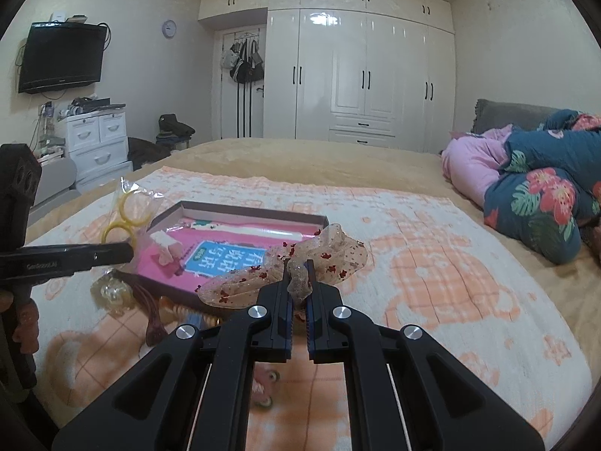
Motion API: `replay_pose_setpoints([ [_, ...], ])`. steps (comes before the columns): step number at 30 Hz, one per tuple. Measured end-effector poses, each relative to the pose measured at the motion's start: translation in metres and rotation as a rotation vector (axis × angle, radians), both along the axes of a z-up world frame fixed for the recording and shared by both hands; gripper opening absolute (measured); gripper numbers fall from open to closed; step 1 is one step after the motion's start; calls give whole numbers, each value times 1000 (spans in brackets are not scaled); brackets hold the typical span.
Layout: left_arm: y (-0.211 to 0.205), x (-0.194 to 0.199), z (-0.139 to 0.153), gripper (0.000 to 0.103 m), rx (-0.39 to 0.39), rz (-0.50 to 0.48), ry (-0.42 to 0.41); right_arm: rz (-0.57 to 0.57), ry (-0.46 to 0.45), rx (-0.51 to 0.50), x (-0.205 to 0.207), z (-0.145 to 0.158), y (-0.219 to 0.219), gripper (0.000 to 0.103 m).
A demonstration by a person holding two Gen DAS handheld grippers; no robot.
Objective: Organize jewelry
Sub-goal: 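Grasp the yellow hair ties with the left gripper while the right grasps the lace bow, then lower the yellow hair ties into the tray while the right gripper drops the lace bow in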
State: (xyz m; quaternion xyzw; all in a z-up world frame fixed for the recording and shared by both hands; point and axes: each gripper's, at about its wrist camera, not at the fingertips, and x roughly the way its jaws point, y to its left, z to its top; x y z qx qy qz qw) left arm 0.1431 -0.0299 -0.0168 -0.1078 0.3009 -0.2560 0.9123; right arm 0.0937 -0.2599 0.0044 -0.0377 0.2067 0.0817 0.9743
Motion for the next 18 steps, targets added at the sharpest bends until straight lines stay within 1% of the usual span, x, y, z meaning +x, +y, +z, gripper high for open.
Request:
replay_pose_setpoints([
  [4, 13, 15, 4, 4, 3, 53, -2, 3, -15, -4, 14, 4, 7, 5],
  [9, 28, 28, 6, 4, 38, 114, -15, -2, -28, -11, 33, 8, 15, 5],
  [13, 39, 35, 0, 4, 58, 144, -9, -12, -28, -9, 49, 9, 18, 5],
  [18, 49, 42, -10, 4, 48, 170, 23, -18, -19, -9, 71, 7, 22, 5],
])
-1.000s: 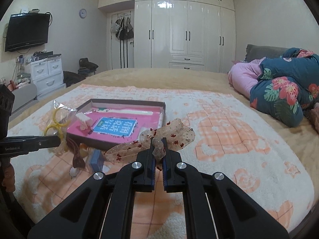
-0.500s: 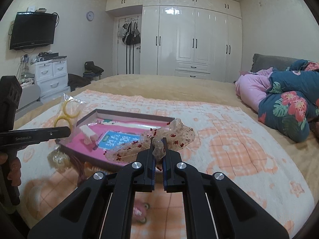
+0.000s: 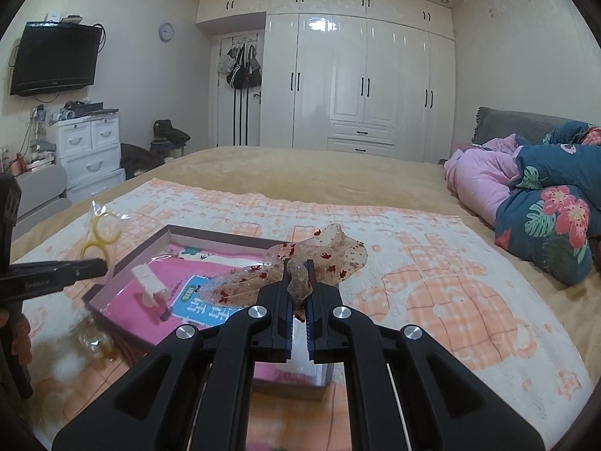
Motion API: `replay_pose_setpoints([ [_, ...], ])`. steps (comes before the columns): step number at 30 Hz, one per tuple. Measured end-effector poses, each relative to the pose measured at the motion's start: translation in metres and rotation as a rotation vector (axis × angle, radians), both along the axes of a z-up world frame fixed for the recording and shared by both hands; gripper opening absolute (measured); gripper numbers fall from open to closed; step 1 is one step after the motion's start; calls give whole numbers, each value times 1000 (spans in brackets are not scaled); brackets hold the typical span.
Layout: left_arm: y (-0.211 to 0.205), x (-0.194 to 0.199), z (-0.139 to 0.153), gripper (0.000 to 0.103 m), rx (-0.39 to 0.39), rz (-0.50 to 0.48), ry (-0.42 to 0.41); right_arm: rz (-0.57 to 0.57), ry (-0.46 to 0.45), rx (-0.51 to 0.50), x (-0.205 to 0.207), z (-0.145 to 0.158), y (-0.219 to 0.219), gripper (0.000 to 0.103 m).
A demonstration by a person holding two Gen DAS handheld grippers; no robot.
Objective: Organize jewelry
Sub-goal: 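Lower the yellow hair ties into the tray while the right gripper drops the lace bow in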
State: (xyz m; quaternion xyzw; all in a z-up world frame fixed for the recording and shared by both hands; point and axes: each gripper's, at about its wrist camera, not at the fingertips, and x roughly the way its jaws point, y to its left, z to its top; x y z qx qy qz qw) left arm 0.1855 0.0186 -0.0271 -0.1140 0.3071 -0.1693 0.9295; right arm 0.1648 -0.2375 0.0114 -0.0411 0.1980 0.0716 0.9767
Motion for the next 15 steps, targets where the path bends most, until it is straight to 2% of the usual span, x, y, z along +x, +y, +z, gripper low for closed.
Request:
replay_pose_setpoints([
  [15, 7, 17, -19, 5, 12, 31, 52, -26, 98, -13, 49, -29, 14, 5],
])
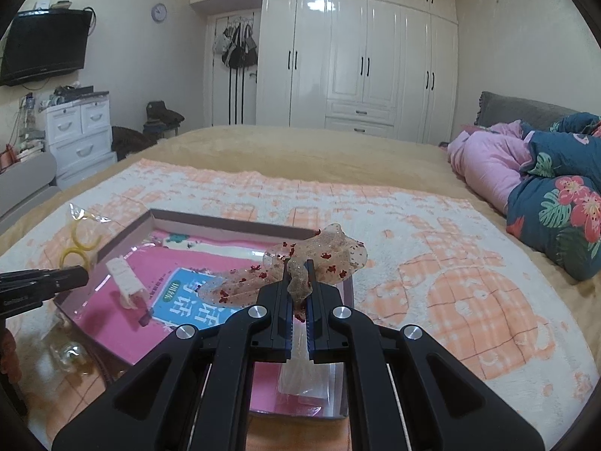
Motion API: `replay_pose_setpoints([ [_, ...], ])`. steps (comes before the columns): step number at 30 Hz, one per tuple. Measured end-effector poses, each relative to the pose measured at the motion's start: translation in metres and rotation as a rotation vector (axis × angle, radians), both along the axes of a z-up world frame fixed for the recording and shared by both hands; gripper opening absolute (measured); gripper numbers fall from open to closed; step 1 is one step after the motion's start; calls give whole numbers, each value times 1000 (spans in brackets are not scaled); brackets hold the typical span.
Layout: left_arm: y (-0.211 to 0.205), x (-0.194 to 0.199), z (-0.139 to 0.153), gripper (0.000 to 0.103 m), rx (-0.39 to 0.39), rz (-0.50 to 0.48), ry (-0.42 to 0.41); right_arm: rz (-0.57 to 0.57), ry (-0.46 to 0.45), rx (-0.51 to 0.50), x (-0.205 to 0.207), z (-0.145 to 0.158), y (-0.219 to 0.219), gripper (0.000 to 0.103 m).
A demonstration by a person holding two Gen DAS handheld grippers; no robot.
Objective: Organize jewelry
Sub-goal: 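Lower the yellow hair ties into the tray while the right gripper drops the lace bow in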
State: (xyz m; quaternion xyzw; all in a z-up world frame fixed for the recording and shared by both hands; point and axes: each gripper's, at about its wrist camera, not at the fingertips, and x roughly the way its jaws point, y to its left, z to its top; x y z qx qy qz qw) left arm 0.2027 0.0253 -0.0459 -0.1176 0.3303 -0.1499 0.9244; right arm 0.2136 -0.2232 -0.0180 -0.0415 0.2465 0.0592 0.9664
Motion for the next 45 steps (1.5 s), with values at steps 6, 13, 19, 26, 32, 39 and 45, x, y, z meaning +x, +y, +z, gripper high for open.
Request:
replay_pose_setpoints([
  [6, 2, 4, -4, 5, -4, 7, 14, -3, 41, -15, 17, -12, 9, 5],
  [13, 0, 5, -6, 5, 2, -4, 17, 4, 76, -36, 29, -21, 20, 5],
  [19, 0, 4, -5, 6, 3, -4, 12, 12, 130, -31, 39, -27, 24, 7],
  [26, 3, 2, -2, 20, 4, 5, 5, 19, 139, -28, 32, -31, 23, 30],
  [32, 3, -2, 1, 29, 13, 9, -7, -1, 75, -24, 12, -21, 17, 63],
  [39, 5, -14, 14, 38, 20, 17, -56, -17, -28, -28, -24, -3, 9, 78],
  [45, 6, -27, 28, 50, 32, 30, -99, -25, -98, -44, -55, 10, 5, 85],
])
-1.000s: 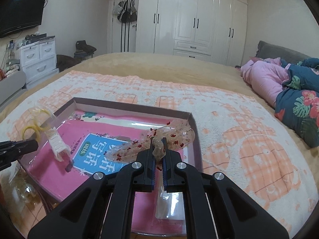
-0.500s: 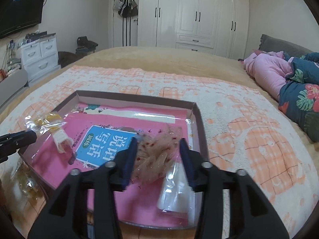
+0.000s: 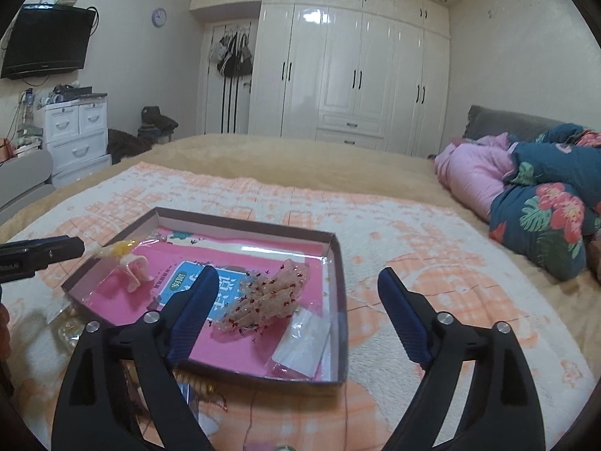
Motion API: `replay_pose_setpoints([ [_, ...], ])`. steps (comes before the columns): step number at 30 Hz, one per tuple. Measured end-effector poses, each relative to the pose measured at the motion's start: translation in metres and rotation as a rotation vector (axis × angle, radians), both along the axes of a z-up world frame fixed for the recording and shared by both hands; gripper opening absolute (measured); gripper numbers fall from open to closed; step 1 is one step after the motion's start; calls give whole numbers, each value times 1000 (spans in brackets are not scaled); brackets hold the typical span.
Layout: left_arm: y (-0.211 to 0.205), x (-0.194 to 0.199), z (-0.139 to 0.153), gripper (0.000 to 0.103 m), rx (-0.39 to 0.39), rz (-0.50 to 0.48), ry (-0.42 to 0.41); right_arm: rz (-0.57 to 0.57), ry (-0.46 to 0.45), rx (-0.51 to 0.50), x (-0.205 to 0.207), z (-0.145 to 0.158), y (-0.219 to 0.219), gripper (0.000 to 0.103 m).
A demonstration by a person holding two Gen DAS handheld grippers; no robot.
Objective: Organize jewelry
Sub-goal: 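Lower the yellow hair ties into the tray while the right gripper drops the lace bow in, then move both grippers back toward the pearl earring card and blue item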
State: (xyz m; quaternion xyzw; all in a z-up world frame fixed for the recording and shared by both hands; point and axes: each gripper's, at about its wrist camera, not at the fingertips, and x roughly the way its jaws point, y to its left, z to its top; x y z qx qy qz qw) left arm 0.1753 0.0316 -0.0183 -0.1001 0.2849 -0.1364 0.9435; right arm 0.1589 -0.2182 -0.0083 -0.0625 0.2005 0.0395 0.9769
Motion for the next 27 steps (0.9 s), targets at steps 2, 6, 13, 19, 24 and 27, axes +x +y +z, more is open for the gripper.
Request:
replay_pose_setpoints([
  [2, 1, -6, 6, 53, 0, 7, -17, -3, -12, -3, -5, 3, -1, 87],
  [6, 1, -17, 16, 63, 8, 18, -48, -7, -46, 13, -21, 13, -6, 90],
  [13, 5, -37, 32, 82, -9, 44, -99, -20, -94, 43, -41, 30, -15, 94],
  [19, 6, -55, 47, 92, -10, 57, -162, -30, -151, 72, -57, 46, -23, 95],
  [24, 8, -67, 56, 92, -6, 66, -195, -27, -184, 86, -69, 56, -25, 96],
  [27, 9, -74, 60, 92, 1, 72, -207, -18, -199, 92, -76, 61, -26, 96],
])
